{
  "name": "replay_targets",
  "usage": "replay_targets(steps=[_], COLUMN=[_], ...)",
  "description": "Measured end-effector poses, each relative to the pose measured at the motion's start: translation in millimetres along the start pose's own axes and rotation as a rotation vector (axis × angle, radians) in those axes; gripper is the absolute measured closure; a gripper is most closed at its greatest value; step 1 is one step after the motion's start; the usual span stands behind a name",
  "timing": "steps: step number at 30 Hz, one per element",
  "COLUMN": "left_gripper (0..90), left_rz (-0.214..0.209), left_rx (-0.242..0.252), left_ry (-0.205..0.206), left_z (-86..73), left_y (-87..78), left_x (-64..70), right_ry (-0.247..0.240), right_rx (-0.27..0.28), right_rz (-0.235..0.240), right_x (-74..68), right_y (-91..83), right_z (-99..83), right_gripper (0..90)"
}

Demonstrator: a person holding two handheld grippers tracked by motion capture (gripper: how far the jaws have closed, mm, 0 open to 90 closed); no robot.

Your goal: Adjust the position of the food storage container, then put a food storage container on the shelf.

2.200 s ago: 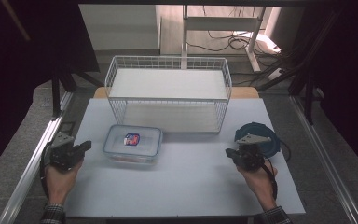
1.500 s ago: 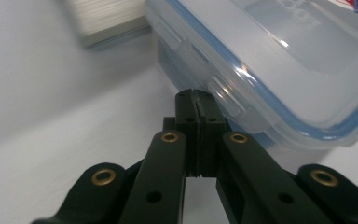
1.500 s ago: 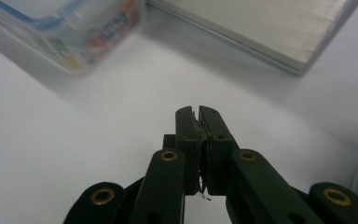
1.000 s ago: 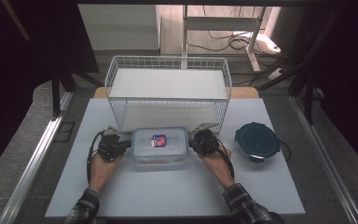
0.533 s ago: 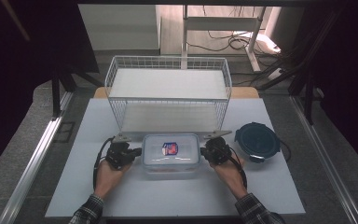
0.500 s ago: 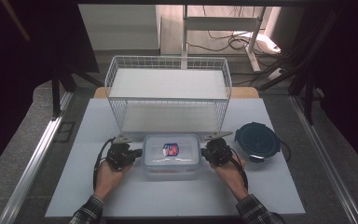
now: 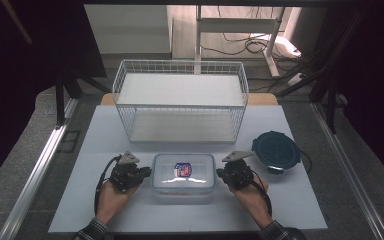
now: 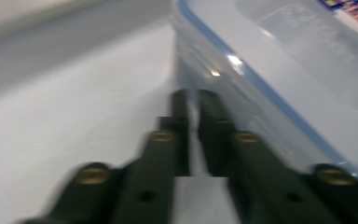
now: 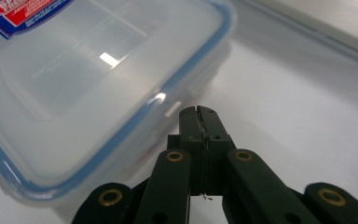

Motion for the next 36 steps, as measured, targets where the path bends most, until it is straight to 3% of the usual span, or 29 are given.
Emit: replay_targets(steps=[3,6,11,15,18,21,25,30,36], left_gripper=[60.0,47.4,27.2,10.5,6.2,4.6,3.2,1.1,1.4], left_rz=[0.036,0.039,-0.024,-0.049,-0.058,-0.047,-0.048,-0.076,-0.103], left_rx=[0.019,0.021,0.031,0.033,0.027,0.029,0.058,0.078,0.098], left_ry=[0.018,0.019,-0.009,-0.019,-0.007,0.009,0.029,-0.004,-0.011], left_z=[-5.8,-15.2,-28.0,-35.3,-39.5,-41.6,-41.0,-40.6,-33.6], left_y=[-11.0,-19.4,-29.1,-33.8,-35.5,-34.8,-34.5,-34.0,-39.2], left_x=[-4.3,-7.0,-5.7,-3.3,-1.5,-1.2,-3.7,-7.8,-6.6], right_ry=[0.019,0.011,-0.007,-0.018,-0.030,-0.047,-0.038,-0.028,-0.055], right_rx=[0.041,0.073,0.113,0.132,0.140,0.118,0.135,0.154,0.151], right_rz=[0.006,0.013,0.021,0.042,0.029,0.011,0.013,0.014,0.022], right_x=[7.9,9.8,10.2,11.7,10.1,8.2,8.4,9.9,7.0], right_y=[-11.0,-21.4,-34.3,-37.7,-36.4,-34.1,-33.7,-35.3,-34.5], right_z=[-4.4,-10.5,-17.4,-25.8,-32.0,-35.5,-34.8,-32.7,-27.9], right_gripper=[81.2,69.9,44.5,20.7,7.4,3.7,1.9,1.6,1.4])
Point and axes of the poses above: each handheld gripper's, and its own axes: y roughly forward along the jaws, z roughly out of its top, x roughly to its right, the point moved 4 cm from there along y, roughly forward along the jaws, and after that the axes turned 9 degrees about -y, right-handed, at the moved point
